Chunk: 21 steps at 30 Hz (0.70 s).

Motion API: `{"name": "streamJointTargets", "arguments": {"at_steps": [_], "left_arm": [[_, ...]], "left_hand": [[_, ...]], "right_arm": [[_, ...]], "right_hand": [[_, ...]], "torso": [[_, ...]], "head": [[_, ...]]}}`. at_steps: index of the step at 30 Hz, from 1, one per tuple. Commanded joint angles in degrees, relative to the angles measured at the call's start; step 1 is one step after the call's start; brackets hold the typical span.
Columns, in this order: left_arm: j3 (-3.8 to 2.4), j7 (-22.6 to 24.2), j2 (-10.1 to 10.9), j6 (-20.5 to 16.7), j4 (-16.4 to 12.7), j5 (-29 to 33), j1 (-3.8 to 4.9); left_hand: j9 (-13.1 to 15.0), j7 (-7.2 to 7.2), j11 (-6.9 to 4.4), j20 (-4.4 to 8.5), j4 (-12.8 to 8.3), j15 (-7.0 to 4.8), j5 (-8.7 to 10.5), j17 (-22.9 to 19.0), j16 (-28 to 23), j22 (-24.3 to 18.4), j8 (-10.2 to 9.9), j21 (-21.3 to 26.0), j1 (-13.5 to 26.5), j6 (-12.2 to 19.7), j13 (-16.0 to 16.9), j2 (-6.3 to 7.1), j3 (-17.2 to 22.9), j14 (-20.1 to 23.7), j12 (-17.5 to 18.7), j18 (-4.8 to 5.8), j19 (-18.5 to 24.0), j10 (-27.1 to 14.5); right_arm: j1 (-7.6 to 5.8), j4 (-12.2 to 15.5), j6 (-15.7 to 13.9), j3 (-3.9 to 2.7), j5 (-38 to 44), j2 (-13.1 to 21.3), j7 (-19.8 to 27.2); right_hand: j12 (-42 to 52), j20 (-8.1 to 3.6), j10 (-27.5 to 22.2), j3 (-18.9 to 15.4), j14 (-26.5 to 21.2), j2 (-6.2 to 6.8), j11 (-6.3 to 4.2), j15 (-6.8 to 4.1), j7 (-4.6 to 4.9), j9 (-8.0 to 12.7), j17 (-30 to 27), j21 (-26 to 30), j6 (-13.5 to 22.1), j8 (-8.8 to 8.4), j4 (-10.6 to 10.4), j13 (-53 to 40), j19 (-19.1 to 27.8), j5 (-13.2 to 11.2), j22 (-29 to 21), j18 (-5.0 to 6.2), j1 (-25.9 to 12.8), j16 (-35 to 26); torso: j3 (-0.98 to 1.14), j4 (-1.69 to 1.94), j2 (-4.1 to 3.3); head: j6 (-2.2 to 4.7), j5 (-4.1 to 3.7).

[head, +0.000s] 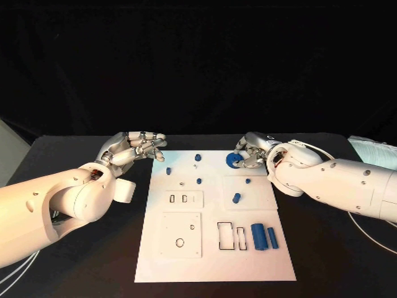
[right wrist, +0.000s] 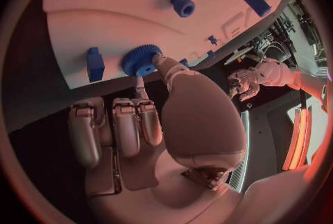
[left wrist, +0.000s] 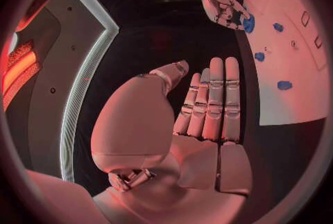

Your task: Assemble the parts on the task board

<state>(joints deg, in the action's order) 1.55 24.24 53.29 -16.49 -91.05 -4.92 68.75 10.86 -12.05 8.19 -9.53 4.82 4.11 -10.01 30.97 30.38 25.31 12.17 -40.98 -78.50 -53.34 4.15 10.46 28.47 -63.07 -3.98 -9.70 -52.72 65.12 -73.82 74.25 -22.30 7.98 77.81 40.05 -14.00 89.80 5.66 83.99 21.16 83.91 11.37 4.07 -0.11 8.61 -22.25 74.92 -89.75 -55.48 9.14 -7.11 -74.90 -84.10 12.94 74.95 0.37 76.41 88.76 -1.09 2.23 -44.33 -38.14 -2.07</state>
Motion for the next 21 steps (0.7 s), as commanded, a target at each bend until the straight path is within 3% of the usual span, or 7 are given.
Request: {"name": "streamJointTargets", "arguments": {"at_steps": [1, 6, 10, 21], "left_arm": [[-0.05, 0.2, 0.0, 1.1, -0.2, -0.2, 0.07], [-0.05, 0.2, 0.0, 1.1, -0.2, -0.3, 0.07], [-0.05, 0.2, 0.0, 1.1, -0.2, -0.3, 0.07], [-0.05, 0.2, -0.1, 1.1, -0.2, -0.3, 0.07]], "left_hand": [[0.1, -0.03, -0.03, 0.03, -0.2, -0.05, 0.25, 0.1, 0.4, 0.1, -0.1, -0.2, 0.2, 0.3, 0.0, -0.23, 0.0, -0.5, -0.3, -0.64, 0.4, -0.4], [0.1, -0.02, -0.03, 0.04, -0.2, -0.04, 0.24, 0.2, 0.5, 0.3, -0.1, -0.5, 0.1, 0.3, 0.0, -0.33, 0.1, -0.2, -0.4, -0.64, 0.6, -0.4], [0.1, -0.02, -0.03, 0.04, -0.2, -0.04, 0.24, 0.2, 0.5, 0.3, -0.1, -0.5, 0.1, 0.3, 0.0, -0.33, 0.1, -0.2, -0.4, -0.64, 0.6, -0.4], [0.1, -0.02, -0.03, 0.04, -0.2, -0.04, 0.24, 0.2, 0.5, 0.3, -0.1, -0.5, 0.1, 0.3, 0.0, -0.33, 0.1, -0.2, -0.4, -0.64, 0.6, -0.4]], "right_arm": [[0.33, 0.6, -1.5, 0.18, 4.9, 0.0, -1.0], [0.43, 1.5, -4.0, 0.18, 7.4, 0.0, -1.7], [0.46, 2.2, -5.4, 0.18, 8.4, 0.0, -2.0], [0.21, 5.8, -8.9, 0.16, 10.7, 0.1, -1.8]], "right_hand": [[0.2, -0.07, 6.0, 0.7, 5.4, -0.06, -0.47, -0.37, -0.39, -0.2, 11.7, -0.3, -1.1, 0.65, -0.1, -15.1, -5.9, 0.7, 15.1, -0.37, 0.7, 0.4], [0.2, -0.27, 6.0, 1.1, 5.4, 0.08, -0.72, -0.59, -0.66, -0.2, 11.7, -0.3, -1.8, 0.91, -0.2, -15.1, -5.9, 1.0, 15.1, -0.37, 0.5, 0.4], [0.2, -0.46, 6.0, 1.6, 5.4, 0.07, -0.97, -0.80, -0.95, -0.3, 11.7, -0.3, -2.5, 1.17, -0.3, -15.1, -5.9, 1.1, 15.1, -0.37, 0.5, 0.4], [0.2, -0.56, 6.0, 1.8, 5.4, 0.07, -1.09, -0.91, -1.06, -0.3, 11.8, -0.3, -2.8, 1.26, -0.3, -15.1, -5.9, 1.2, 15.1, -0.37, 0.4, 0.4]], "torso": [[0.03, 0.01, 0.05], [0.03, 0.11, 0.21], [0.00, 0.20, 0.19], [0.02, -0.01, 0.15]], "head": [[0.09, 0.03], [-0.22, 0.03], [0.02, -0.11], [0.34, 0.28]]}}
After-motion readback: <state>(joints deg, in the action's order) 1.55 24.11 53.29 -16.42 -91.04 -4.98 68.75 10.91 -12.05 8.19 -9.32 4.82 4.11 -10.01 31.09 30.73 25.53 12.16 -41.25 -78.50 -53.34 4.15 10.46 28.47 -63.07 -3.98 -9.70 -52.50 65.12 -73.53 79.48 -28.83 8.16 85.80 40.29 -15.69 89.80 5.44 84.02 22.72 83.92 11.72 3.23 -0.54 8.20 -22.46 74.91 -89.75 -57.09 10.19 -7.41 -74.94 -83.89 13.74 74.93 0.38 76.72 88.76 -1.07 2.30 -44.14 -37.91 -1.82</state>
